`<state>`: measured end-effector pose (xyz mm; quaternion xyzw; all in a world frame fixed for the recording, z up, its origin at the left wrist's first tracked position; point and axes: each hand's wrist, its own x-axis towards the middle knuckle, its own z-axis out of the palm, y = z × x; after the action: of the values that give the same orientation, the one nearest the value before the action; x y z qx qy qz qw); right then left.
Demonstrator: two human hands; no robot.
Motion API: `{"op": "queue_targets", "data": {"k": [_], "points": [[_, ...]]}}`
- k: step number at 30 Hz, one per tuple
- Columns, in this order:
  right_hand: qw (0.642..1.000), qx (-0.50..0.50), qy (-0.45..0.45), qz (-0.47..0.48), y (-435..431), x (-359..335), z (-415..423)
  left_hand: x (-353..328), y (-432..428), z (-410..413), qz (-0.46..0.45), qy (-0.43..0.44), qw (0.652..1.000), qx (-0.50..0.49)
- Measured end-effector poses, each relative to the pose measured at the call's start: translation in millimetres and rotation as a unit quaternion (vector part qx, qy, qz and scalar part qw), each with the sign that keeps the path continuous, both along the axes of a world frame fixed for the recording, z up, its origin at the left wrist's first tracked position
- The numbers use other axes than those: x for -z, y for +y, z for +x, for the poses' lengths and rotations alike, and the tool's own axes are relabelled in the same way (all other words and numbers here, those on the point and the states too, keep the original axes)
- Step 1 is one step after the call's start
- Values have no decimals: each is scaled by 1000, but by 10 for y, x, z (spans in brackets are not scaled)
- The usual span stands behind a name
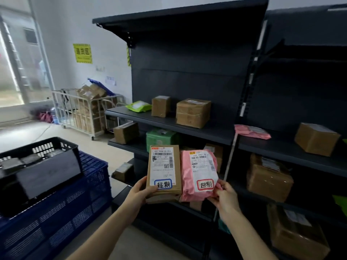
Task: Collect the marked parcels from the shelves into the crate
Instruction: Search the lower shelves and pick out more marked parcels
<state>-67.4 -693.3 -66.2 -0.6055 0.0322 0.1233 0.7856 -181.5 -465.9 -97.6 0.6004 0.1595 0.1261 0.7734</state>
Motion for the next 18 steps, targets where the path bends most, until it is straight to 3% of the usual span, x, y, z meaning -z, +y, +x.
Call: {"op": "queue_targets", "data": {"k": [18], "points": [[984,-179,-3,-3,3479,74,-403,44,2991,-1108,3,4,987,-162]]}}
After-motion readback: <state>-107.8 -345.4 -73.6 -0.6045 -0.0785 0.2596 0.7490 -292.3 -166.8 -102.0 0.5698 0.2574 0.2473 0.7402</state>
